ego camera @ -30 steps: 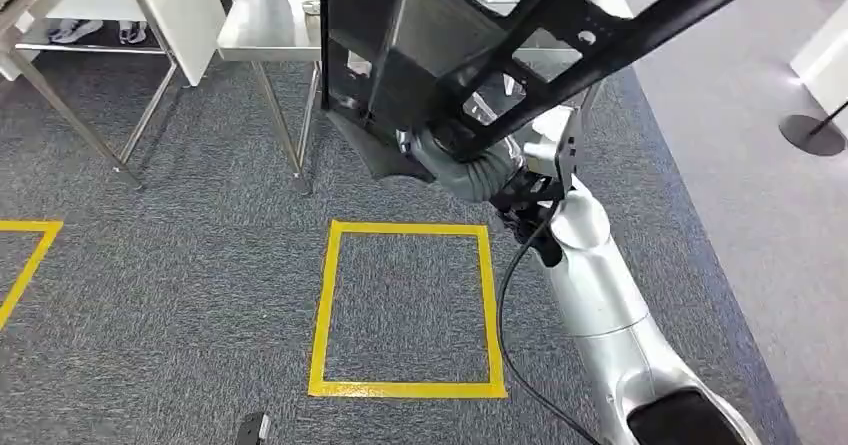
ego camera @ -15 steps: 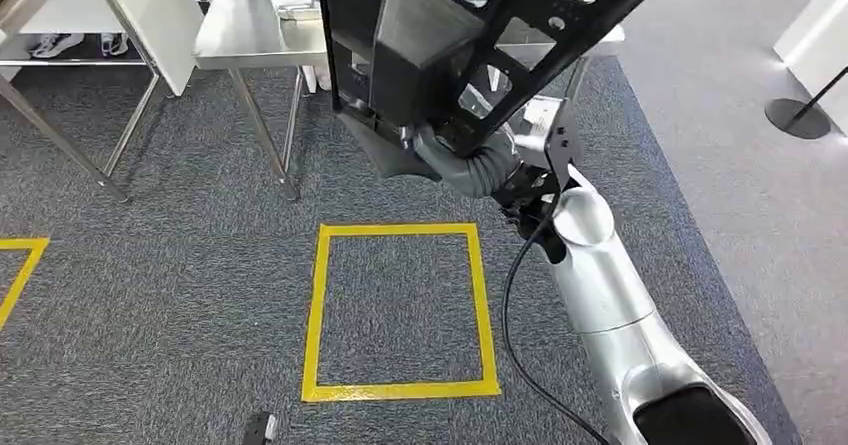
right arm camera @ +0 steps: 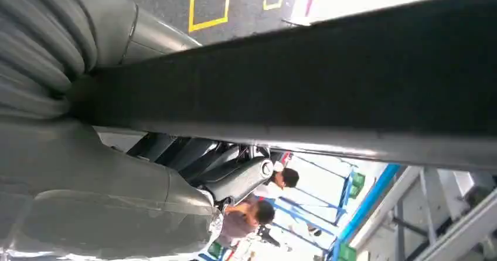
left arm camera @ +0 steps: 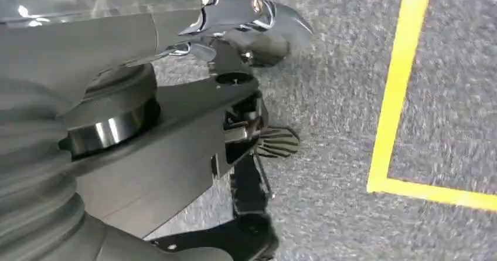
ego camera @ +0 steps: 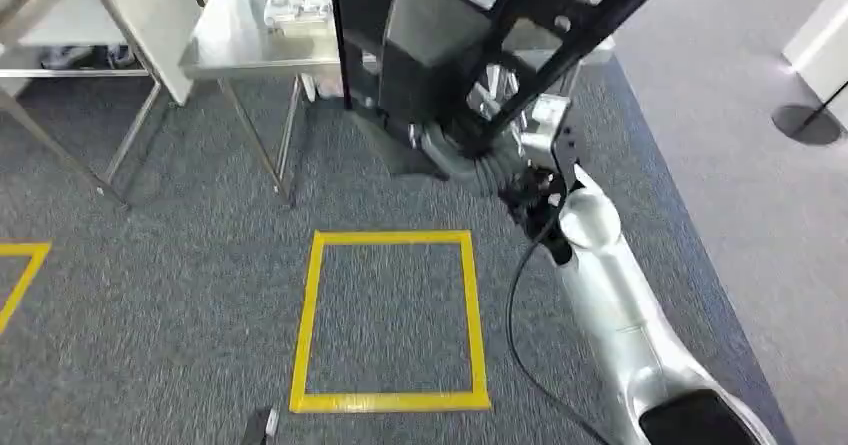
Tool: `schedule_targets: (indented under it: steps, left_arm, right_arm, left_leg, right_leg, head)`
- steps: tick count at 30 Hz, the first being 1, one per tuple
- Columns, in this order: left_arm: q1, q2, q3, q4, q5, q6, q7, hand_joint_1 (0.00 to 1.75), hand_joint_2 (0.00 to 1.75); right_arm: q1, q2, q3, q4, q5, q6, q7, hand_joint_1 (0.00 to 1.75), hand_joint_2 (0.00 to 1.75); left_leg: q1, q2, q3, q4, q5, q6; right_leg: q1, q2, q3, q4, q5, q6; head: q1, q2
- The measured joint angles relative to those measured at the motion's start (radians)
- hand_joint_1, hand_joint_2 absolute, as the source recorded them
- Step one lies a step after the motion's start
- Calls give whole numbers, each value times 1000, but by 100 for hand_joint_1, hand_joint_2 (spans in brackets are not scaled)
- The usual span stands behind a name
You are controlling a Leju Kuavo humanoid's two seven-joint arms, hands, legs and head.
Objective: Take the parts from the cabinet and place them on the table.
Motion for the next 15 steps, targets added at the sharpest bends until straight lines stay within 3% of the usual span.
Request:
schedule_targets:
  steps: [3, 4, 5, 7, 8, 9, 10, 12, 13, 14, 15]
  left_arm:
    - [0, -4, 0, 0, 2, 0, -9, 0, 175]
    - [-3, -3, 0, 0, 7, 0, -14, 0, 175]
    - [-5, -3, 0, 0, 9, 0, -18, 0, 175]
    - [-2, -3, 1, 0, 16, 0, -20, 0, 175]
    - [2, -3, 1, 0, 18, 0, -20, 0, 175]
    - [5, -3, 2, 0, 19, 0, -19, 0, 175]
    - [7, -3, 2, 0, 21, 0, -18, 0, 175]
    - [8, -2, 3, 0, 26, 2, -14, 0, 175]
    - [9, 0, 3, 0, 27, 4, -13, 0, 175]
    - [10, 5, 6, 0, 29, 6, -10, 0, 175]
    - [8, 3, 6, 0, 29, 6, -10, 0, 175]
  right_arm:
    - [0, 1, 0, -1, -2, -1, -1, 175, 175]
    - [-2, 1, 0, -1, -2, -1, -1, 175, 175]
    - [-5, 1, 0, -1, -3, -1, -2, 175, 175]
    - [-3, 1, 0, 2, -4, -1, -2, 175, 175]
    - [-3, 1, 1, 6, -4, -1, -2, 175, 175]
    - [-3, 1, 1, 9, -5, -1, -2, 175, 175]
    - [-3, 1, 2, 10, -5, -1, -2, 175, 175]
    - [-6, 2, 4, 10, -8, -2, -2, 175, 175]
    - [-6, 3, 5, 11, -8, -2, -2, 175, 175]
    - [-9, 2, 6, 15, -9, -1, -3, 175, 175]
    - [-8, 3, 10, 16, -10, -2, -4, 175, 175]
  left_leg:
    - [11, 2, 24, -12, -18, -17]
    - [9, -1, 7, 33, -33, -4]
    - [-1, -3, -41, 118, -63, 8]
    - [-22, -8, -163, 305, -114, 24]
    - [-33, -11, -224, 374, -114, 37]
    - [-43, -15, -252, 376, -83, 53]
    - [-55, -18, -252, 332, -33, 72]
    - [-81, -27, -212, 165, 109, 118]
    - [-95, -41, -199, 105, 148, 147]
    - [-95, -42, -190, 115, 145, 156]
    - [-102, -41, -184, 102, 143, 155]
  right_leg:
    - [11, 15, 9, 14, -26, -34]
    - [16, 14, 21, 13, -34, -43]
    - [22, 15, 33, 9, -40, -50]
    - [37, 16, 54, 3, -53, -61]
    - [48, 19, 67, 2, -63, -67]
    - [58, 23, 82, 2, -72, -71]
    - [67, 28, 100, 3, -82, -73]
    - [83, 34, 141, -1, -109, -78]
    - [83, 36, 154, -6, -122, -80]
    - [91, 40, 161, -8, -125, -73]
    - [76, 44, 165, -15, -126, -64]
  head:
    - [-13, 0]
    - [-19, 0]
    - [-25, 0]
    - [-33, 0]
    - [-34, 0]
    - [-33, 0]
    - [-33, 0]
    - [-33, 0]
    - [-31, 0]
    - [-17, 0]
    - [-21, 0]
